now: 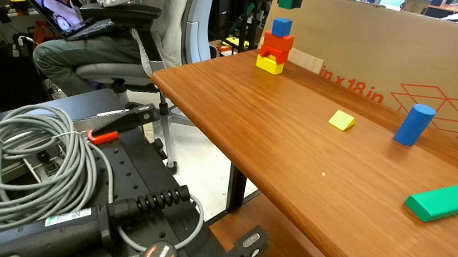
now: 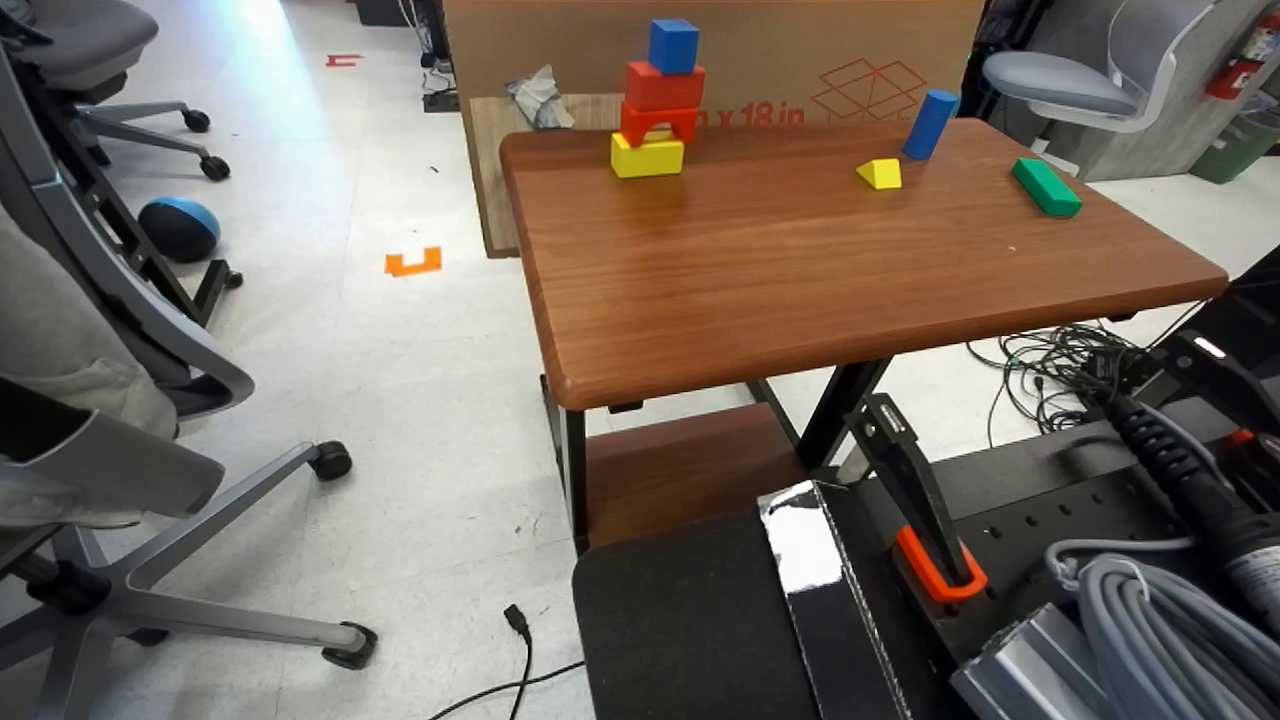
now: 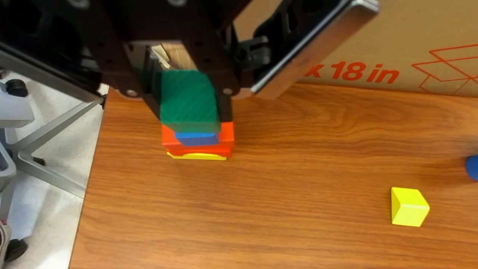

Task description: Put the green square block on the blue square block

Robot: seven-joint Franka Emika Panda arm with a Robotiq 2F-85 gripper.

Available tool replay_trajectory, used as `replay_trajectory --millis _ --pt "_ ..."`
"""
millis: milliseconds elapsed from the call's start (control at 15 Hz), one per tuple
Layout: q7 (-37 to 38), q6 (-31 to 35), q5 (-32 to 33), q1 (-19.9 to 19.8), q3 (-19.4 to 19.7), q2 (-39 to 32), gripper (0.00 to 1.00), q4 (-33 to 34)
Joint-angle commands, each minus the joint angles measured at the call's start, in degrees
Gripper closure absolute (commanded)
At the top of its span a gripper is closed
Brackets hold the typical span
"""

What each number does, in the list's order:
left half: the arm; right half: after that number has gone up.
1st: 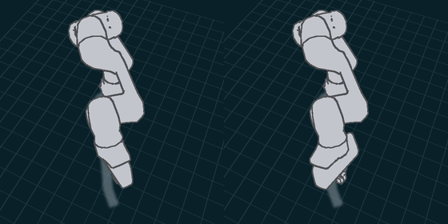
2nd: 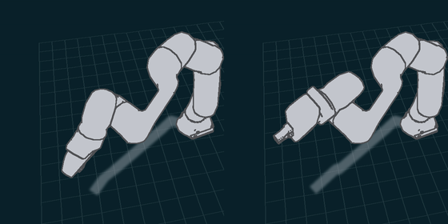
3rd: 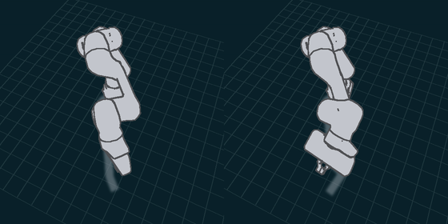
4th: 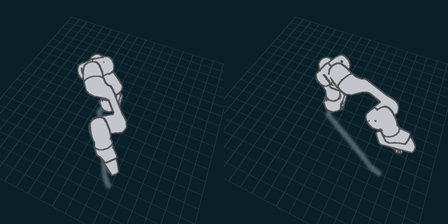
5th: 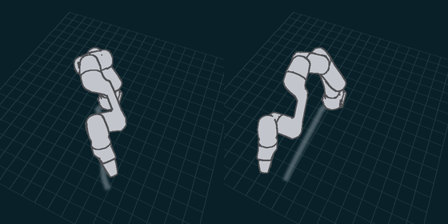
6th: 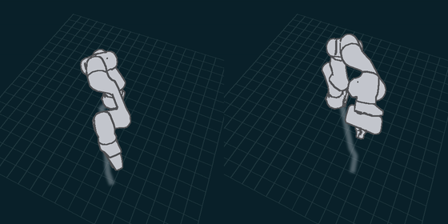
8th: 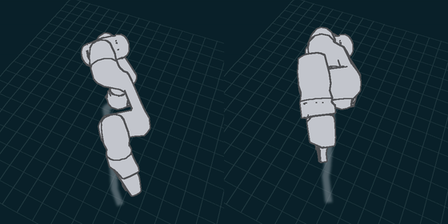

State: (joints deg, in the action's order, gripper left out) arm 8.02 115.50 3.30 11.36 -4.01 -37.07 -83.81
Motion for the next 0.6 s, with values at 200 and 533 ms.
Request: replay_trajectory --millis 200,533 --pt "-0.85 -2.67 -1.12 -0.08 -0.69 -3.48 0.92 5.53" --pt "-0.59 -2.67 -0.93 0.07 -0.57 -4.42 0.92 5.58"
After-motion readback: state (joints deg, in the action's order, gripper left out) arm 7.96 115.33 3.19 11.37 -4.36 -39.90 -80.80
